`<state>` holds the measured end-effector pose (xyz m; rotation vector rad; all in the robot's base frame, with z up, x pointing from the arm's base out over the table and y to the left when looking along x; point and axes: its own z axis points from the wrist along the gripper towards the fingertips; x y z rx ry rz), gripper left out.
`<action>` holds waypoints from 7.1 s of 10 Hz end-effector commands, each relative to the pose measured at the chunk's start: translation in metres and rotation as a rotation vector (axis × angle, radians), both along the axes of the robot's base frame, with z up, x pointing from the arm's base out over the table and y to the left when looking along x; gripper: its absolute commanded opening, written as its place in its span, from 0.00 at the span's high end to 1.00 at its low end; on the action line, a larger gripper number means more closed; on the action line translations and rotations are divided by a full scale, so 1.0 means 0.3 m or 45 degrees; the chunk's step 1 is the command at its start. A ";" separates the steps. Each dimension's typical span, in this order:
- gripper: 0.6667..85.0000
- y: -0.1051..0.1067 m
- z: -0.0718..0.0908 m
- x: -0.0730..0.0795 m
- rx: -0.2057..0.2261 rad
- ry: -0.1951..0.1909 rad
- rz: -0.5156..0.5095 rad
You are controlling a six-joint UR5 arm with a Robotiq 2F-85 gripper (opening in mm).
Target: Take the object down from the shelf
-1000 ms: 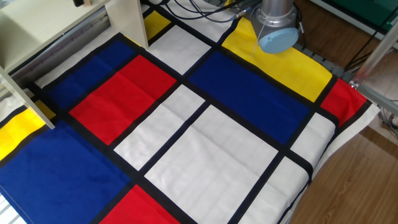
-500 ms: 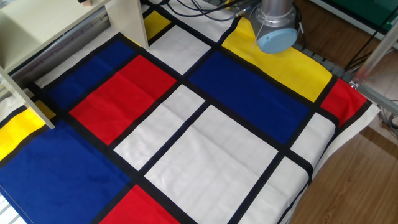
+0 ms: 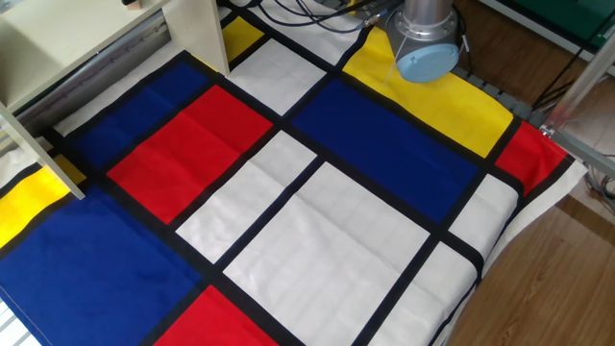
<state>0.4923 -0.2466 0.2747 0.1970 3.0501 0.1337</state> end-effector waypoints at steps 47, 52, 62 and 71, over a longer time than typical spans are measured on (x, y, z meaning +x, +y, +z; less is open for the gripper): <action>1.00 0.565 0.029 0.189 -0.092 -0.043 -0.159; 1.00 0.671 0.046 0.255 0.040 -0.152 0.049; 1.00 0.567 0.175 0.053 -0.044 -0.022 0.035; 1.00 0.570 0.166 0.138 -0.040 -0.116 0.060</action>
